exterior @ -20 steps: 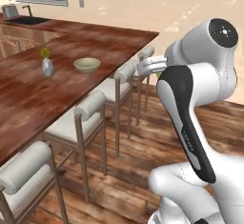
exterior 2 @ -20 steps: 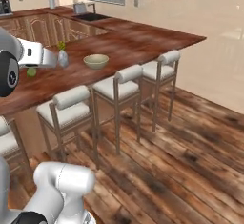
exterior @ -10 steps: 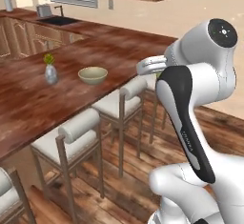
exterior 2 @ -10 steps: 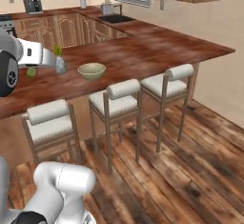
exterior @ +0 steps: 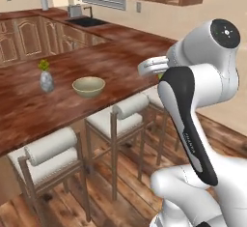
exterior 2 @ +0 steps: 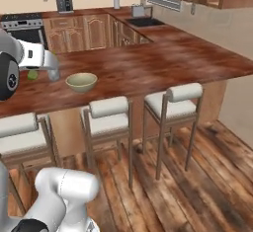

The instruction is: There is a bowl on the dining counter. Grab a lemon wedge from the fridge and place it in the bowl. Then get the liquor bottle and glass cup from the cabinet and place them next to the bowl.

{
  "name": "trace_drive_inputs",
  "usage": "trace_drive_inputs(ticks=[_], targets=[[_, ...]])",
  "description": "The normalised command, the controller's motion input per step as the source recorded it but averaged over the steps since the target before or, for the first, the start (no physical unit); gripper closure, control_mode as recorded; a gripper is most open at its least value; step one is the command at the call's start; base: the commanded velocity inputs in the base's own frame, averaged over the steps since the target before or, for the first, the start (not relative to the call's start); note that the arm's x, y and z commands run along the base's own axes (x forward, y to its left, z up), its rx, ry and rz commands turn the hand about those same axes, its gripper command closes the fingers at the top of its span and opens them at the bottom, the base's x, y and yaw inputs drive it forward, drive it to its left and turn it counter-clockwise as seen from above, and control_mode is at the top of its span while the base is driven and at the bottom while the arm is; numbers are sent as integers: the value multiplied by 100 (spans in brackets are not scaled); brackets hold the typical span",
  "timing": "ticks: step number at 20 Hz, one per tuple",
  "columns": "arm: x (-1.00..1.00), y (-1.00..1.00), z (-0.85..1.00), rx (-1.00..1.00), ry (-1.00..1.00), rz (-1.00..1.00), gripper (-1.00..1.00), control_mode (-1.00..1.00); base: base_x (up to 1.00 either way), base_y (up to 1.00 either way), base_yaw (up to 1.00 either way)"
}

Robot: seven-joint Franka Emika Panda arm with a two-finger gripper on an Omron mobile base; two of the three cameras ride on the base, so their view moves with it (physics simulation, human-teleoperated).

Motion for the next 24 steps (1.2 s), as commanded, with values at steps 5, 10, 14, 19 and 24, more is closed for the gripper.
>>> trace_drive_inputs(ticks=[5,10,14,19,24], targets=[[0,0,0,0,0,0,100,100,89,-66,38],[0,0,0,0,0,0,100,100,87,-13,34],[0,0,0,0,0,0,100,100,73,0,34],[0,0,0,0,0,0,100,100,81,-2,29],[0,0,0,0,0,0,100,100,100,-5,19]])
